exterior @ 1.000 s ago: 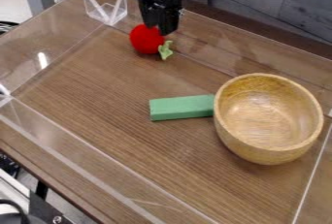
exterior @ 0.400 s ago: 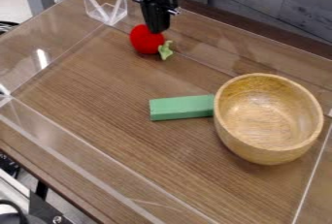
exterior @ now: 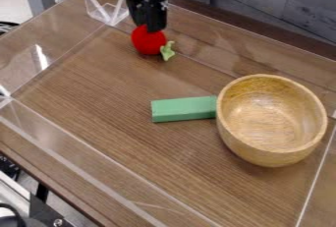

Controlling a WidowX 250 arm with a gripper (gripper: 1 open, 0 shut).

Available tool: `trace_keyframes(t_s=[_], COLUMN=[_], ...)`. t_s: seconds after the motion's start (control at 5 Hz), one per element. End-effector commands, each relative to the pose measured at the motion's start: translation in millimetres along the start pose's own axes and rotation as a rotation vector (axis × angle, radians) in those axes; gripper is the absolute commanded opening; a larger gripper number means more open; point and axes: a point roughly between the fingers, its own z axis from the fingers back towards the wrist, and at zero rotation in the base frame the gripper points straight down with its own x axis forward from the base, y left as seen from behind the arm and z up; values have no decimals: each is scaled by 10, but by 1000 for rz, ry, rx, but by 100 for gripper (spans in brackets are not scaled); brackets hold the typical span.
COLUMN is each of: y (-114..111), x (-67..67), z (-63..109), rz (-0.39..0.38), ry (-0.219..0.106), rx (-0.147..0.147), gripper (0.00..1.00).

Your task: Move the red fruit to the right

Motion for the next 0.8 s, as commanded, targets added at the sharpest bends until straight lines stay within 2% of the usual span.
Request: trace_keyframes(t_s=[0.0,0.2,0.4,0.6], y=[-29,-39,-60,-76], x=[69,79,116,159], z=[380,392,344,302], rz=[-19,-20,-37,-43], ry=[-78,-81,-81,-85], rx=[71,70,67,66], gripper=[0,100,100,0])
